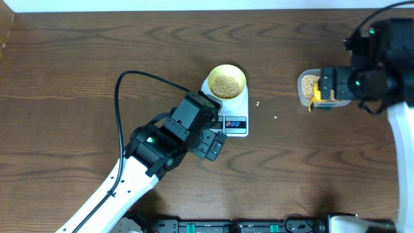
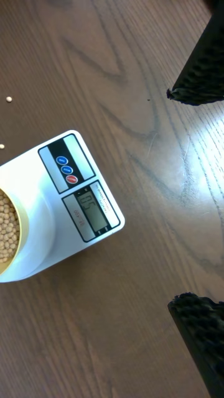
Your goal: Scoop item into bowl and weigh 50g on scale
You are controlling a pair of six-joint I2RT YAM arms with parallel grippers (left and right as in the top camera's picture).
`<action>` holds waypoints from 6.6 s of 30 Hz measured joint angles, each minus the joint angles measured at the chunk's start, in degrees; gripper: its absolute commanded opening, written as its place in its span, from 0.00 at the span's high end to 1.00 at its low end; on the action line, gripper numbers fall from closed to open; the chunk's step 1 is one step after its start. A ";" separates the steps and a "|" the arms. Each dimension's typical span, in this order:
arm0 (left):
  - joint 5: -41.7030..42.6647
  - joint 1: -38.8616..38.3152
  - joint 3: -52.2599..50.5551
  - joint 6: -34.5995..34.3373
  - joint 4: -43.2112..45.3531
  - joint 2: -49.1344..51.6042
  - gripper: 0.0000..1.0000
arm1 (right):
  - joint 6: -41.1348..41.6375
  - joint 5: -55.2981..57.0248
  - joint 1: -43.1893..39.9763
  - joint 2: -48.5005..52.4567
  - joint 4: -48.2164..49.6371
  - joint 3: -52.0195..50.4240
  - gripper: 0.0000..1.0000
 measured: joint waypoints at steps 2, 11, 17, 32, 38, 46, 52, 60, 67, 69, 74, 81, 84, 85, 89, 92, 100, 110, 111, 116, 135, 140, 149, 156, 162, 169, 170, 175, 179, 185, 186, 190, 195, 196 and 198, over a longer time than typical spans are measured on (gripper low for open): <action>0.02 0.00 0.00 0.00 0.00 -0.02 0.01 | 0.42 -0.04 0.00 -3.48 -0.09 0.04 0.01; 0.00 0.00 0.00 0.00 0.00 0.00 0.01 | 1.09 0.44 -0.98 -19.87 -4.00 -0.92 0.01; 0.02 0.00 0.00 0.00 -0.02 0.00 0.01 | 5.75 0.48 -0.98 -33.05 1.68 -13.00 0.01; 0.22 0.00 0.17 0.00 0.00 -0.02 0.01 | 15.80 0.90 -0.98 -63.82 38.18 -60.94 0.01; 0.22 0.00 0.17 0.00 0.02 0.00 0.01 | 16.06 2.95 -0.98 -66.95 53.59 -74.55 0.01; 0.22 0.00 0.17 0.00 0.00 0.00 0.01 | 16.09 6.84 -0.98 -67.04 63.39 -83.54 0.01; 0.20 0.00 0.17 0.00 0.00 0.00 0.01 | 16.09 7.82 -0.98 -67.08 68.89 -87.82 0.01; 0.22 0.00 0.17 0.00 0.00 0.00 0.01 | 16.09 7.34 -0.98 -67.28 81.37 -93.83 0.01; 0.22 0.00 0.17 0.00 0.00 -0.02 0.01 | 16.09 6.38 -0.98 -67.30 83.08 -95.51 0.01; 0.22 0.00 0.17 0.00 0.00 0.00 0.01 | 16.09 6.27 -0.98 -67.30 82.42 -95.51 0.01; 0.22 0.00 0.17 0.00 0.00 0.00 0.01 | 16.09 6.12 -0.98 -67.34 75.47 -95.56 0.01; 0.22 0.00 0.17 0.00 0.00 -0.02 0.01 | 16.09 5.86 -0.98 -67.23 71.87 -95.58 0.01; 0.22 0.00 0.17 0.00 0.00 -0.02 0.01 | 16.09 5.84 -0.98 -67.21 71.87 -95.58 0.01; 0.22 0.00 0.17 0.00 0.00 0.00 0.01 | 16.09 5.84 -0.98 -67.21 71.87 -95.58 0.01; 0.22 0.00 0.17 0.00 0.00 0.00 0.01 | 16.09 5.84 -0.98 -67.21 71.87 -95.58 0.01; 0.22 0.00 0.17 0.00 0.00 -0.02 0.01 | 16.09 5.84 -0.98 -67.21 71.87 -95.58 0.01; 0.22 0.00 0.17 0.00 0.00 0.00 0.01 | 16.09 5.84 -0.98 -67.21 71.87 -95.58 0.01; 0.22 0.00 0.17 0.00 0.00 0.00 0.01 | 16.09 5.84 -0.98 -67.21 71.87 -95.58 0.01; 0.22 0.00 0.17 0.00 0.00 0.00 0.01 | 16.09 5.84 -0.98 -67.21 71.87 -95.58 0.01; 0.22 0.00 0.17 0.00 0.00 0.00 0.01 | 16.09 5.84 -0.98 -67.21 71.87 -95.58 0.01; 0.22 0.00 0.17 0.00 0.00 0.00 0.01 | 16.09 5.84 -0.98 -67.21 71.87 -95.58 0.01; 0.22 0.00 0.17 0.00 0.00 0.00 0.01 | 16.09 5.84 -0.98 -67.21 71.87 -95.58 0.01; 0.24 0.17 0.17 0.00 -0.28 -1.66 0.01 | 16.09 5.84 -0.98 -67.21 71.87 -95.58 0.01; 0.42 8.13 0.17 0.00 0.59 -12.66 0.01 | 16.09 5.81 -0.98 -67.21 71.87 -95.58 0.01; 0.35 19.87 0.17 0.00 2.01 -22.12 0.01 | 16.09 5.81 -0.98 -67.21 71.84 -95.58 0.01; 0.20 29.57 -0.04 0.00 7.06 -31.08 0.01 | 16.09 5.79 -0.98 -67.21 71.84 -95.58 0.01; 0.22 30.45 -0.57 0.00 8.81 -32.30 0.01 | 16.09 5.79 -0.98 -67.21 71.84 -95.58 0.01; 0.22 33.16 -8.96 0.00 18.49 -38.80 0.01 | 16.09 5.81 -0.98 -67.21 71.87 -95.58 0.01; 0.22 34.07 -19.45 0.00 27.43 -43.19 0.01 | 16.09 5.79 -0.98 -67.21 71.87 -95.58 0.01; 0.22 34.16 -32.89 -0.02 36.87 -51.69 0.01 | 16.09 5.81 -0.98 -67.21 71.87 -95.58 0.01; 0.22 34.18 -34.71 -0.02 38.07 -53.11 0.01 | 16.09 5.81 -0.98 -67.21 71.84 -95.58 0.01; 0.24 34.18 -40.81 -0.44 40.63 -57.64 0.01 | 16.09 5.81 -0.98 -67.21 71.84 -95.58 0.01; 0.52 34.16 -46.80 -1.55 43.82 -60.96 0.01 | 16.06 5.81 -0.98 -67.21 71.84 -95.58 0.01; 0.70 34.18 -47.74 -1.75 44.30 -61.53 0.01 | 16.09 5.81 -0.98 -67.21 71.84 -95.58 0.01; 1.38 34.16 -49.59 -1.79 44.92 -62.73 0.01 | 16.09 5.81 -0.98 -67.21 71.84 -95.58 0.01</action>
